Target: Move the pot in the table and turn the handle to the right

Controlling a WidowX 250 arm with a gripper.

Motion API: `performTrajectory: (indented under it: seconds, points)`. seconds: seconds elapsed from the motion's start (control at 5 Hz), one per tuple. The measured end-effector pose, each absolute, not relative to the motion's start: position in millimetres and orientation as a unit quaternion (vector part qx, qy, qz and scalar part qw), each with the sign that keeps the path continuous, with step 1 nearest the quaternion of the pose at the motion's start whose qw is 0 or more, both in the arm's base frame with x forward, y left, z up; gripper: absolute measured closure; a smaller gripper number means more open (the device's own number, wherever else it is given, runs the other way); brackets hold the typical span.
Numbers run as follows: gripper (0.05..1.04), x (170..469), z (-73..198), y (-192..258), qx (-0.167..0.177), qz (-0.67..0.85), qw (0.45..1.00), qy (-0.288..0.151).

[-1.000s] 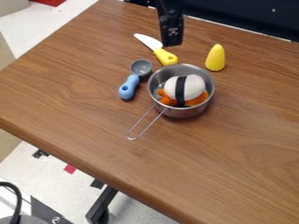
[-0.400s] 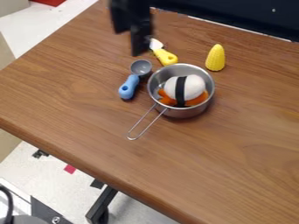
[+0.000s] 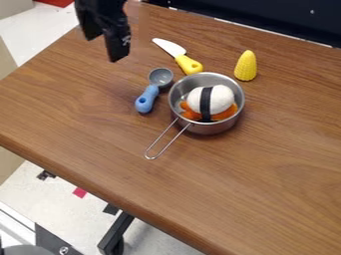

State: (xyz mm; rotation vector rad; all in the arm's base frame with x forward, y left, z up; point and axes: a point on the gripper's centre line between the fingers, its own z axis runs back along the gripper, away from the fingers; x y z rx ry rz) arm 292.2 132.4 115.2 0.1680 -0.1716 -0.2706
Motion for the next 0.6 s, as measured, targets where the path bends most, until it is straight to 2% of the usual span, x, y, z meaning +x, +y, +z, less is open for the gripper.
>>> performTrajectory:
  seconds: [0.4, 0.6]
  points:
    - [0.084, 272, 102, 151, 0.083, -0.149, 0.983, -0.066]
    - [0.084, 263, 99, 146, 0.086, -0.175, 0.978, -0.072]
